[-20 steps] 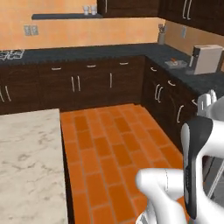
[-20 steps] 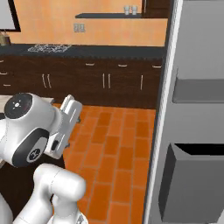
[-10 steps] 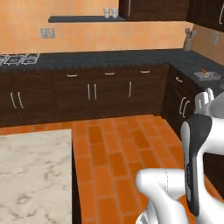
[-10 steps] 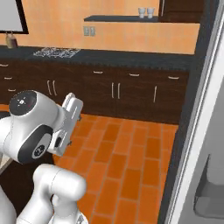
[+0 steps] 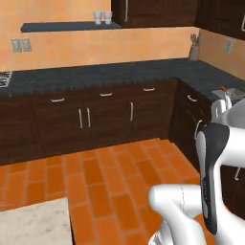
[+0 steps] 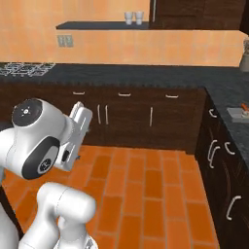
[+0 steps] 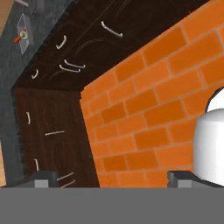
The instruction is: Take the meat container that has the fish and place it on the second highest rack of the freezer. Then take the vegetable container that has the carrot and mushroom and place it on the highest rack of the freezer.
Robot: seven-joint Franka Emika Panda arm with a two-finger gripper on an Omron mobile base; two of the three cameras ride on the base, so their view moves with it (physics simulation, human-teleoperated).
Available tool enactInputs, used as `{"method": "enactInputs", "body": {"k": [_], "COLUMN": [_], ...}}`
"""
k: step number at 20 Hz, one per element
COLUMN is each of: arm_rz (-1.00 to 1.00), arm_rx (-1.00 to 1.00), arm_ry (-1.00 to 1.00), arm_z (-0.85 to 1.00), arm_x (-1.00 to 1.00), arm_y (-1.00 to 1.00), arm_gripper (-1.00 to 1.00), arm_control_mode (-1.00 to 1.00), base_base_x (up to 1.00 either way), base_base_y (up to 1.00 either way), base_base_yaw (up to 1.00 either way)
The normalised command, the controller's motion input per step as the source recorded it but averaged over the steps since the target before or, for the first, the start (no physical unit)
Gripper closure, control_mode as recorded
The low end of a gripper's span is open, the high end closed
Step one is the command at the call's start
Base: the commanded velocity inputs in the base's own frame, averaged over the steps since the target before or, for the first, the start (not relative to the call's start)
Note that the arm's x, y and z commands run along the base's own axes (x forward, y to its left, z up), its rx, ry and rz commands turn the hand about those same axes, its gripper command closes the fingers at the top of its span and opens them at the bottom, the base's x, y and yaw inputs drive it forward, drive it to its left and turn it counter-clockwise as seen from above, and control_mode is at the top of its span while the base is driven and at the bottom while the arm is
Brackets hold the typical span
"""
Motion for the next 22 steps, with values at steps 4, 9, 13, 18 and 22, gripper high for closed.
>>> {"method": "enactInputs", "body": {"k": [4, 9, 13, 18, 22], "arm_rz": [0.0, 0.0, 0.0, 0.0, 0.0], "arm_rx": [0.0, 0.0, 0.0, 0.0, 0.0], "arm_ry": [0.0, 0.0, 0.0, 0.0, 0.0], "arm_z": [0.0, 0.0, 0.0, 0.0, 0.0], "arm_x": [0.0, 0.0, 0.0, 0.0, 0.0], "arm_y": [0.0, 0.0, 0.0, 0.0, 0.0], "arm_gripper": [-1.0, -1.0, -1.0, -1.0, -1.0], "arm_control_mode": [1.0, 1.0, 1.0, 1.0, 1.0], "base_base_x": [1.0, 0.97, 0.77, 0.67, 0.62], "base_base_y": [0.0, 0.11, 0.67, 0.66, 0.64], "base_base_yaw": [-0.51, -0.56, -0.7, -0.73, -0.75]}}
